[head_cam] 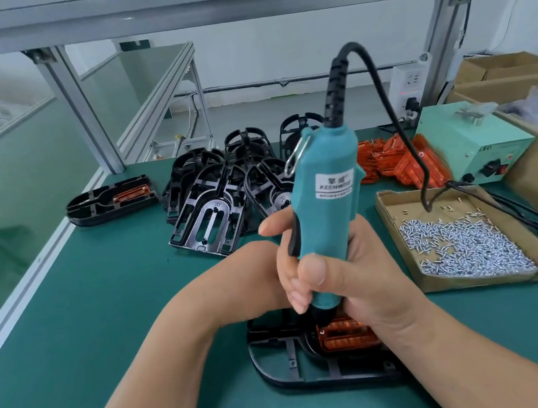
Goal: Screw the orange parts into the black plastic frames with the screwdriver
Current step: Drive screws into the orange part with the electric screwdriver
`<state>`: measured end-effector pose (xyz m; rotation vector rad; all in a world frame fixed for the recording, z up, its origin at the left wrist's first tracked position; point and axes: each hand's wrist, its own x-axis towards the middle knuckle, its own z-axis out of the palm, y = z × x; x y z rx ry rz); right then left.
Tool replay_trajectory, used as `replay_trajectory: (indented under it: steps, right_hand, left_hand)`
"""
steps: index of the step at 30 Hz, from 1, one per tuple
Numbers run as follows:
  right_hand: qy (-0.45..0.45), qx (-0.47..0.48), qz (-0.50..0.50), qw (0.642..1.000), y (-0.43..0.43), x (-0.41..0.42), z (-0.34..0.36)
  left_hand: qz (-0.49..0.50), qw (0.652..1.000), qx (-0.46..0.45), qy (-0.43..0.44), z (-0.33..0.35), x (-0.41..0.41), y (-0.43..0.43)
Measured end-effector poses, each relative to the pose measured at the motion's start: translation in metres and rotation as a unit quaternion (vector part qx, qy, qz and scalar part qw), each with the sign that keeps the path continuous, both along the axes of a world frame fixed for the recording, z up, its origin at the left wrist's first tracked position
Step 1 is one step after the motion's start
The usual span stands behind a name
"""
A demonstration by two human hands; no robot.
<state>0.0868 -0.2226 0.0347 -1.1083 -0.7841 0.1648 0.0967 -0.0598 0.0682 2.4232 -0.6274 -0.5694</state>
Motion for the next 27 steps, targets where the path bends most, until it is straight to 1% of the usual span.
replay_trajectory:
  steps: [5,9,12,15,19,22,25,27]
  right_hand:
    - [0.011,0.007,-0.02,1.0,-0.006,0.0,0.0]
    - [-0.039,-0.012,0.0,0.999,-0.004,-0.004,0.006]
    - [-0.042,0.025,-0.023,0.999,-0.001,-0.005,0.012]
    - [0.006,0.097,-0.047,0.994,-0.005,-0.001,0.017]
    - [0.087,0.171,-0.104,0.976,-0.029,0.015,0.02]
    - [0.106,0.219,-0.165,0.956,-0.053,0.029,0.025]
    - [0.124,0.268,-0.221,0.929,-0.074,0.04,0.025]
    - [0.137,0.285,-0.256,0.913,-0.085,0.045,0.022]
  left_hand:
    - [0.007,0.999,-0.021,-0.027,-0.003,-0.002,-0.003]
    - [-0.022,0.998,-0.025,-0.045,0.005,-0.006,-0.005]
    - [-0.006,0.998,-0.022,-0.064,-0.002,-0.003,-0.005]
    - [-0.005,0.995,-0.028,-0.092,-0.01,0.002,-0.002]
    - [-0.02,0.994,-0.001,-0.106,-0.015,0.004,0.001]
    - [-0.041,0.987,0.038,-0.148,-0.014,-0.003,-0.004]
    - [-0.075,0.972,0.094,-0.2,-0.009,-0.018,-0.018]
    - [-0.103,0.963,0.117,-0.219,-0.007,-0.03,-0.028]
